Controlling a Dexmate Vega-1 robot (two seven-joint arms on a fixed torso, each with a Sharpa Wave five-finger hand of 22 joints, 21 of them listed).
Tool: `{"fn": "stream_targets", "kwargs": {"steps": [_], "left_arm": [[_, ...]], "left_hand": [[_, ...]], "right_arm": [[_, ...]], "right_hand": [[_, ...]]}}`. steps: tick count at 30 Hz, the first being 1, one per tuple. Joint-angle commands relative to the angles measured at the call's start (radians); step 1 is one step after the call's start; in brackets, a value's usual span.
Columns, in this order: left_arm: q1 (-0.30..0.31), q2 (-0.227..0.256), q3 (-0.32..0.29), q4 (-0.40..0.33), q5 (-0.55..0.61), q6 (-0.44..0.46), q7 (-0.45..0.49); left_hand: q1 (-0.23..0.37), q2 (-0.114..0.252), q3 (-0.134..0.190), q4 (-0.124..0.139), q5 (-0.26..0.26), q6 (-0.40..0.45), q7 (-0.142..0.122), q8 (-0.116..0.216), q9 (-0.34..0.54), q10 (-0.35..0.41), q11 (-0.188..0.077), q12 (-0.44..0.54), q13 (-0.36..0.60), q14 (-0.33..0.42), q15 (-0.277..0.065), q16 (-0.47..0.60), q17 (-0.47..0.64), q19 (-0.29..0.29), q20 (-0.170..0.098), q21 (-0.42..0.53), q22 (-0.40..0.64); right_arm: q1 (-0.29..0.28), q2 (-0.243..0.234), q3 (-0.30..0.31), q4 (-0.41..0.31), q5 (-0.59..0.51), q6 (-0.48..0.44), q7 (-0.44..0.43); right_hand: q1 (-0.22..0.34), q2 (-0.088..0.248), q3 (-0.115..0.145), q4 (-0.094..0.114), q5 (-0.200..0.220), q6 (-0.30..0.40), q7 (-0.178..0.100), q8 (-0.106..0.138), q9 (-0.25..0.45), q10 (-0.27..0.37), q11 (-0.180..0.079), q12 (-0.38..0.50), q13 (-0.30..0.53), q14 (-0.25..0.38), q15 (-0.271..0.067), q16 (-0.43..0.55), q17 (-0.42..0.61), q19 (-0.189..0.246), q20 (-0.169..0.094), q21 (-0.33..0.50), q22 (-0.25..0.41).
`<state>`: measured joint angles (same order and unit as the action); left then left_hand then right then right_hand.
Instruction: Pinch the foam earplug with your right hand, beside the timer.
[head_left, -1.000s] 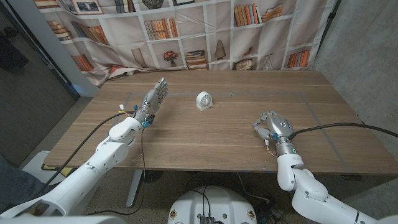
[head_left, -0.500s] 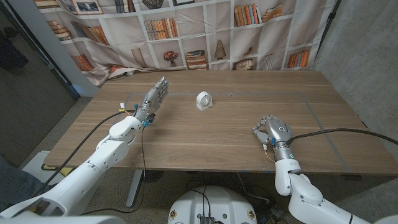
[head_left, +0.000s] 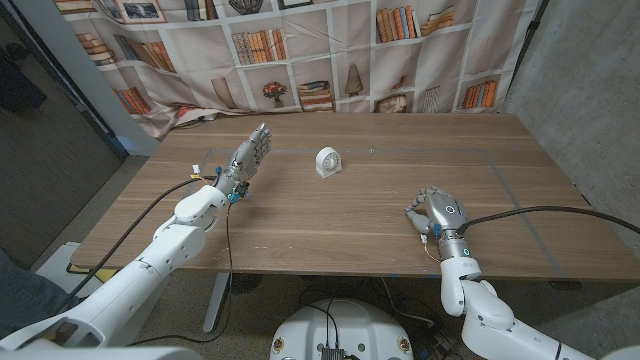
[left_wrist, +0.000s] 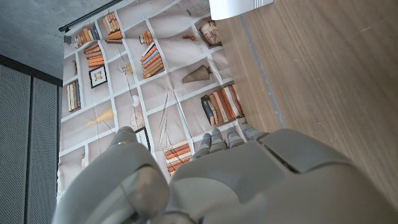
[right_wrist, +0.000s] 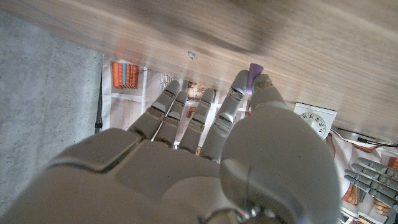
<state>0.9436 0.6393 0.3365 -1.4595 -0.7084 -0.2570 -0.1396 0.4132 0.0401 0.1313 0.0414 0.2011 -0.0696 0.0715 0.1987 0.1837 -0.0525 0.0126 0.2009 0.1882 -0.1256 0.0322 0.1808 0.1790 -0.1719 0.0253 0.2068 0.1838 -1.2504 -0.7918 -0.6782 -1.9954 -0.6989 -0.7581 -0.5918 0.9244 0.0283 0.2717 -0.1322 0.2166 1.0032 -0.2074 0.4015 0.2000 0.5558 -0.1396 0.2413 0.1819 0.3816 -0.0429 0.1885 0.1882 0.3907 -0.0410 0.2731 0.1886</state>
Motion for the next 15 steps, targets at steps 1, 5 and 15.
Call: {"fn": "stream_targets", "kwargs": {"steps": [1, 5, 15], "left_arm": [[-0.005, -0.003, 0.003, 0.006, -0.002, 0.004, -0.006], [-0.007, -0.006, 0.004, 0.01, -0.001, 0.002, -0.006], [-0.012, -0.012, 0.006, 0.017, -0.001, 0.001, -0.004]], "left_hand": [[0.007, 0.004, 0.0, -0.003, 0.0, -0.001, 0.0, -0.002, 0.004, -0.006, 0.002, 0.002, 0.002, -0.009, 0.001, 0.002, 0.003, -0.062, 0.003, 0.0, 0.003], [0.008, 0.004, 0.0, -0.003, -0.001, 0.0, 0.0, -0.002, 0.004, -0.006, 0.002, 0.002, 0.002, -0.009, 0.001, 0.002, 0.003, -0.063, 0.003, 0.0, 0.003], [0.008, 0.005, -0.001, -0.003, -0.001, -0.001, 0.0, -0.002, 0.004, -0.006, 0.001, 0.002, 0.002, -0.008, 0.001, 0.003, 0.003, -0.063, 0.004, 0.001, 0.003]], "right_arm": [[0.018, -0.008, -0.032, 0.015, -0.041, -0.034, 0.021], [0.02, -0.007, -0.037, 0.019, -0.047, -0.043, 0.027], [0.02, -0.013, -0.037, 0.024, -0.039, -0.048, 0.041]], "right_hand": [[-0.005, 0.0, 0.002, 0.003, 0.003, -0.004, -0.003, -0.004, 0.003, -0.005, -0.001, -0.006, 0.002, 0.011, -0.033, 0.003, 0.002, 0.011, -0.041, -0.002, 0.002], [-0.006, 0.0, 0.002, 0.004, 0.003, -0.015, -0.004, -0.01, 0.003, -0.007, 0.001, -0.008, 0.002, 0.012, -0.034, 0.002, 0.002, 0.012, -0.041, -0.002, 0.002], [-0.028, -0.012, -0.01, 0.01, -0.001, -0.063, -0.004, -0.033, 0.004, -0.016, -0.005, -0.014, 0.003, 0.01, -0.032, 0.0, 0.002, 0.011, -0.039, -0.003, 0.004]]}}
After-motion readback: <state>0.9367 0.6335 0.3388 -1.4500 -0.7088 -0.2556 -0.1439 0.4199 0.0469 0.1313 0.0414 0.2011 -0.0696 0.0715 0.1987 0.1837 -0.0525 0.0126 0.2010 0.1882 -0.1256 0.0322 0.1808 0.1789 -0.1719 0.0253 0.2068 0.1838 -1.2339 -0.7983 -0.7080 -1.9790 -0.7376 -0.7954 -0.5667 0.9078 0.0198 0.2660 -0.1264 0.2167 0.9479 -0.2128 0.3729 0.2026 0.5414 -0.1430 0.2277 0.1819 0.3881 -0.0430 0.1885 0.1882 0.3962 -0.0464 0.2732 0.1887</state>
